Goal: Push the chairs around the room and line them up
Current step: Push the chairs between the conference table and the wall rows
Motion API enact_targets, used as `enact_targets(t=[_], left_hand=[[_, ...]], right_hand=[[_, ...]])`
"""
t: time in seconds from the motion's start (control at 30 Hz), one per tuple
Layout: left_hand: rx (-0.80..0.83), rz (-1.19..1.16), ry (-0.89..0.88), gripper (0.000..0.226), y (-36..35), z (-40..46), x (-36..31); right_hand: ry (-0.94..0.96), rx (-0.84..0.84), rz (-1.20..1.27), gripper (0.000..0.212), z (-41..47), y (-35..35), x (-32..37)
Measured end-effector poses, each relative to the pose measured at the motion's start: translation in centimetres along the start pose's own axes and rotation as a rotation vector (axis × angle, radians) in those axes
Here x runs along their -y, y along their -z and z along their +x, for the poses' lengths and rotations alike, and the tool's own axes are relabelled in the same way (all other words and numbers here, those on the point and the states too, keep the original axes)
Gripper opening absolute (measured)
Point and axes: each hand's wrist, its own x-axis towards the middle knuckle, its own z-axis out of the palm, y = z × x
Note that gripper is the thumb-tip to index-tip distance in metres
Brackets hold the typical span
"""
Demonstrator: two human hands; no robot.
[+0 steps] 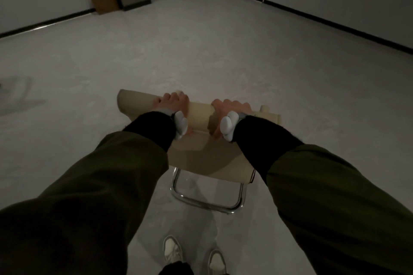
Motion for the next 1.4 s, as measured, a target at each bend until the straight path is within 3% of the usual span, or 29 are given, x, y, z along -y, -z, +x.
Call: enact_targets(t=[0.23, 0.37, 0.67, 0.9, 1.03, 1.17, 1.4], left_hand=[[0.125, -0.070, 0.139, 0.079, 0.2, -4.4, 0.5], [0.102, -0.057, 0.153, 0.089, -0.5, -6.6, 1.5], [0.071, -0.089, 0.158, 0.079, -0.8, -12.3, 1.6], [0.111, -0.109, 0.203, 0.098, -0.9, -18.6, 0.5], [0.100, -0.133, 0.203, 0.086, -0.8, -20.9, -0.7], [0.132, -0.160, 0.247, 0.069, -0.4, -22.8, -1.9], [0.171, -0.194, 0.318, 0.063, 0.5, -23.4, -3.3]], right_hand=[[0.070, 0.026, -0.037, 0.054, -1.0, -0.3, 2.3], [0.108, 0.021, -0.086, 0.055, -1.9, -0.4, 3.6], [0.142, 0.037, -0.131, 0.059, -6.0, -1.4, 5.7], [0.165, 0.039, -0.129, 0.063, -10.6, -3.3, 7.1], [0.248, -0.039, -0.181, 0.073, -13.0, -4.1, 6.1], [0.283, -0.005, -0.212, 0.084, -13.5, -4.2, 5.7], [0.326, 0.000, -0.179, 0.096, -11.6, -5.0, 4.7]])
